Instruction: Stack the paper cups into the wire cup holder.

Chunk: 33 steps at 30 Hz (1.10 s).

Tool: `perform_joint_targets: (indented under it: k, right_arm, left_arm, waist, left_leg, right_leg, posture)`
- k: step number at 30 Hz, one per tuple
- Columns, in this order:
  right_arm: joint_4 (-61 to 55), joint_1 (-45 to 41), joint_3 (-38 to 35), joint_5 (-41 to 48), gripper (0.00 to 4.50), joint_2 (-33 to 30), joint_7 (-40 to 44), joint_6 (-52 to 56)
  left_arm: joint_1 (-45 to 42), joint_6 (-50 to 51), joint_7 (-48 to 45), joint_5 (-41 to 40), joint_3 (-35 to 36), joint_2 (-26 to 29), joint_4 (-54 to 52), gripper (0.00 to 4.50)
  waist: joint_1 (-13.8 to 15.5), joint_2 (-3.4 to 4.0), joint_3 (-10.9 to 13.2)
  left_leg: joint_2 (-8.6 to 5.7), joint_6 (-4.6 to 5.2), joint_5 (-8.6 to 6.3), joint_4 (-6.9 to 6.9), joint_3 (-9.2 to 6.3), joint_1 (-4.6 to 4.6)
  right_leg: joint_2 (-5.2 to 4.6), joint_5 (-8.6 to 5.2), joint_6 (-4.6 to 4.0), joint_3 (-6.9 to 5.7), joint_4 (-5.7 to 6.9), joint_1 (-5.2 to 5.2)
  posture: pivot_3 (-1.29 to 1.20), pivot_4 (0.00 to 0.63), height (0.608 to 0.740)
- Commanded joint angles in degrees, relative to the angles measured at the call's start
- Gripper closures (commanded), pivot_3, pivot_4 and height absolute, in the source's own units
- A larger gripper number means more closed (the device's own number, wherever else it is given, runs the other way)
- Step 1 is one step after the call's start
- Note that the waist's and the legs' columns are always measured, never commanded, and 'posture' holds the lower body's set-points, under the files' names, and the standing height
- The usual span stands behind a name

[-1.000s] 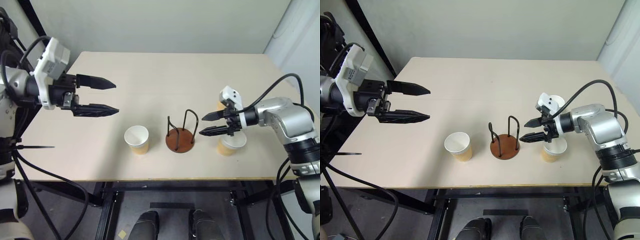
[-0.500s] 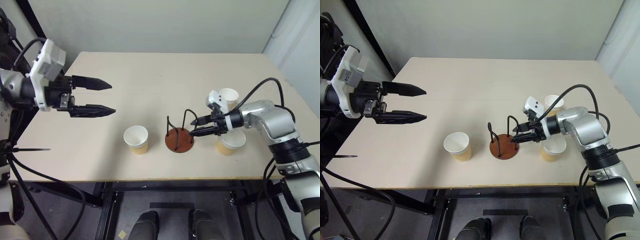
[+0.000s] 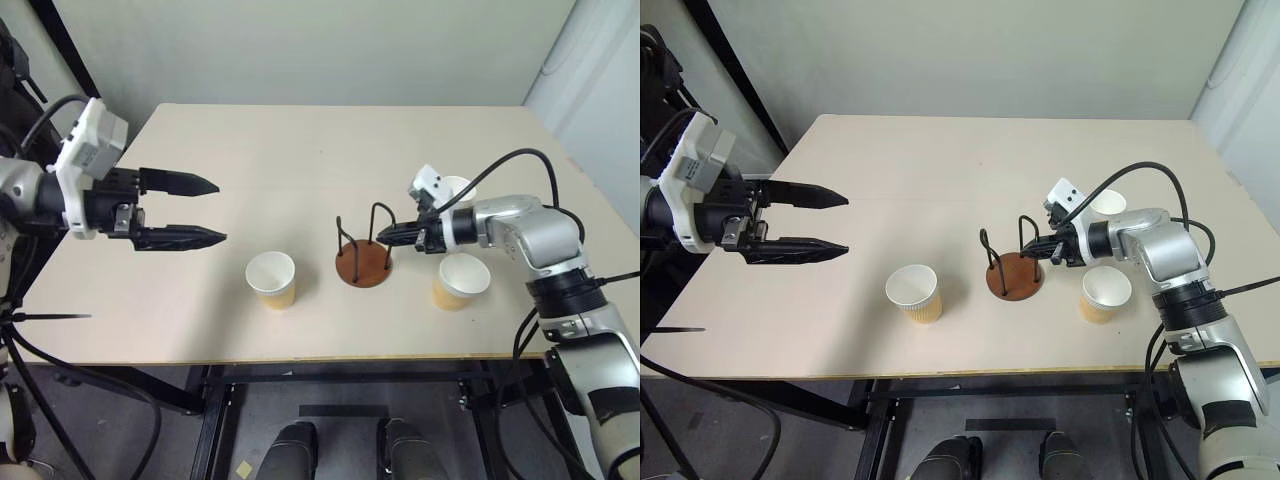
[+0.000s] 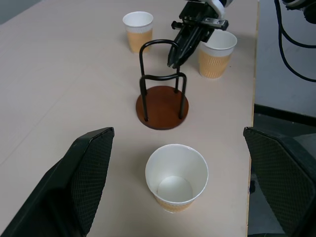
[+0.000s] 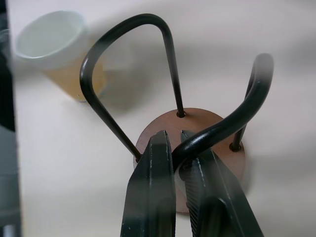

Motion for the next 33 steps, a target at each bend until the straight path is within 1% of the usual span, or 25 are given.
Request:
perform_joint_targets:
  k: [1, 15, 18, 20, 21, 24, 25, 26, 31, 33]
  right_arm:
    - [1.7, -2.0, -1.8, -1.8, 4.45, -0.4, -1.3, -2.4]
    - [8.3, -2.6, 0.0, -7.1, 4.45, -1.3, -2.7, -4.9]
    - [8.8, -2.6, 0.3, -7.8, 4.45, -1.5, -2.5, -4.7]
    - [8.0, -2.6, 0.0, -7.5, 3.81, -1.4, -2.1, -4.0]
    - [7.7, -2.7, -0.2, -7.5, 3.57, -1.4, -1.9, -3.6]
    - [6.9, -2.8, -0.7, -7.5, 2.56, -1.3, -1.5, -2.6]
    - [6.5, -2.8, -0.9, -7.4, 2.14, -1.3, -1.4, -2.3]
    - [5.7, -2.7, -0.9, -7.1, 1.86, -1.5, -0.6, -1.8]
    - [3.5, -3.2, -1.7, -6.7, 0.03, -2.1, 0.1, -0.3]
    - [3.0, -3.6, -2.0, -6.7, 0.03, -2.5, 0.4, 0.2]
  left_arm:
    - [-0.2, 0.3, 0.0, -1.1, 1.7, 1.1, -1.7, 0.0]
    - [-1.6, 0.0, 0.4, -0.9, 0.5, 0.6, -1.2, 0.0]
    - [-1.7, 0.0, 0.5, -0.8, 0.3, 0.3, -1.2, 0.0]
    - [-2.0, 0.0, 0.6, -0.7, 0.1, 0.1, -1.1, 0.0]
    - [-2.1, -0.1, 0.6, -0.7, 0.1, 0.1, -1.0, 0.0]
    - [-2.4, -0.1, 0.7, -0.7, -0.2, -0.2, -0.9, 0.0]
    - [-2.5, -0.2, 0.7, -0.7, -0.3, -0.2, -0.8, 0.0]
    - [-2.6, -0.2, 0.7, -0.7, -0.4, -0.3, -0.7, 0.0]
    - [-3.0, -0.3, 0.7, -0.6, -0.7, -0.7, -0.5, 0.0]
    - [-3.1, -0.3, 0.6, -0.6, -0.7, -0.7, -0.4, 0.0]
  waist:
    - [0.0, 0.0, 0.0]
    - [0.0, -0.01, 0.0]
    - [0.0, -0.01, 0.0]
    - [0.0, -0.02, 0.0]
    - [0.0, -0.01, 0.0]
    - [0.0, 0.0, 0.0]
    - [0.0, 0.0, 0.0]
    - [0.0, 0.0, 0.0]
    - [0.0, 0.0, 0.0]
    - [0.0, 0.0, 0.0]
  left_leg:
    - [0.0, -0.01, 0.0, 0.0, 0.0, 0.0]
    - [0.01, -0.06, -0.04, 0.0, -0.03, 0.01]
    - [0.0, -0.28, -0.16, 0.01, -0.02, 0.02]
    - [0.0, -0.35, -0.2, 0.01, -0.03, 0.04]
    - [0.0, -0.4, -0.22, 0.01, -0.03, 0.04]
    - [0.0, -0.39, -0.21, 0.01, -0.02, 0.02]
    - [0.0, -0.38, -0.2, 0.0, -0.02, 0.01]
    - [0.03, -0.35, -0.18, 0.0, -0.03, 0.02]
    - [0.05, -0.21, -0.13, -0.01, -0.03, 0.01]
    - [0.05, -0.2, -0.14, -0.01, -0.04, 0.0]
  right_leg:
    - [0.0, 0.0, 0.0, 0.0, 0.01, -0.01]
    - [0.0, 0.05, -0.08, 0.0, 0.0, 0.02]
    - [-0.01, 0.07, -0.11, 0.0, -0.01, 0.04]
    - [-0.01, 0.09, -0.14, 0.0, -0.01, 0.07]
    - [-0.01, 0.09, -0.15, 0.01, -0.01, 0.07]
    - [-0.01, 0.11, -0.17, 0.02, -0.01, 0.0]
    - [-0.01, 0.11, -0.17, 0.02, 0.0, -0.02]
    - [0.01, 0.1, -0.16, 0.02, 0.0, -0.02]
    - [0.03, 0.05, -0.1, 0.02, -0.01, -0.08]
    - [0.03, 0.03, -0.11, 0.01, -0.02, -0.08]
  posture:
    - [0.0, 0.15, 0.74]
    - [0.0, 0.15, 0.74]
    - [0.0, 0.15, 0.74]
    - [0.0, 0.15, 0.74]
    - [0.0, 0.15, 0.74]
    - [0.0, 0.15, 0.74]
    - [0.0, 0.15, 0.74]
    - [0.0, 0.15, 0.74]
    - [0.0, 0.15, 0.74]
    - [0.0, 0.15, 0.74]
